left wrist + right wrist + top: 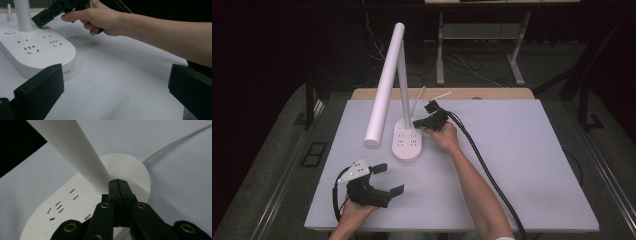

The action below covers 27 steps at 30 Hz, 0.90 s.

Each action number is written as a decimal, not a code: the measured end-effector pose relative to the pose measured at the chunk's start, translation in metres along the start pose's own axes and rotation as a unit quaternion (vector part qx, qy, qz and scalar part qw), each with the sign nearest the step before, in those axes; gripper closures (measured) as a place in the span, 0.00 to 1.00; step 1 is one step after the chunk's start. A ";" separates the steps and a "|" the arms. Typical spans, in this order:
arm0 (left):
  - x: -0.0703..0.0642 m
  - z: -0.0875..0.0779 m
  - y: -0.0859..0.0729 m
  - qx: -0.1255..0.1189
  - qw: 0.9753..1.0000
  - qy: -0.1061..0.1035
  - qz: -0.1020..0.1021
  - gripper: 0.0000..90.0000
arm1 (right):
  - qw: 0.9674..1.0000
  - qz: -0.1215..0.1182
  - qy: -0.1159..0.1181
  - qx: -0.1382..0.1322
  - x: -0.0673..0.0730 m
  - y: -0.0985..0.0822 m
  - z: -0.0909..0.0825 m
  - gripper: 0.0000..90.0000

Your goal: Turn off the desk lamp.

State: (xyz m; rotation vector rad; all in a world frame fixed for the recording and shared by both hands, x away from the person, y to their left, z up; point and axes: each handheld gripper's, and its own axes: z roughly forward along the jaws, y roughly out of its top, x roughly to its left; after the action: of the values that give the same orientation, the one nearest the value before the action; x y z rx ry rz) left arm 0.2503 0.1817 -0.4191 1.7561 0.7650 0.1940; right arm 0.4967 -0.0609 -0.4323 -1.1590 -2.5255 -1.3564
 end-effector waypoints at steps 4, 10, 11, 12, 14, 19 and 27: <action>0.001 0.000 0.000 -0.001 1.000 0.000 -0.002 0.00 | 1.000 0.002 0.005 -0.003 -0.001 0.000 0.000 1.00; 0.000 0.001 0.000 -0.001 1.000 0.001 -0.001 0.00 | 1.000 0.008 0.008 -0.002 -0.001 0.000 0.000 1.00; 0.000 0.000 0.000 0.000 1.000 0.001 0.000 0.00 | 1.000 0.006 0.008 -0.001 -0.001 0.000 0.000 1.00; 0.000 0.000 0.000 0.000 1.000 0.001 0.000 0.00 | 1.000 0.007 0.007 -0.001 -0.001 0.001 0.000 1.00; 0.000 0.000 0.000 0.000 1.000 0.001 0.000 0.00 | 1.000 0.007 0.008 0.000 -0.001 0.001 0.000 1.00; 0.000 0.000 0.000 0.000 1.000 0.001 0.000 0.00 | 1.000 0.014 0.010 -0.003 -0.002 0.000 0.000 1.00; 0.000 0.000 0.000 0.000 1.000 0.001 0.001 0.00 | 1.000 0.003 0.000 0.000 0.001 0.000 0.001 1.00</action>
State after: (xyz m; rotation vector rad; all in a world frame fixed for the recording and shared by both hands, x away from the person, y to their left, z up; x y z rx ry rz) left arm 0.2501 0.1815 -0.4189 1.7572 0.7649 0.1977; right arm 0.4964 -0.0598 -0.4327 -1.1655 -2.5192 -1.3564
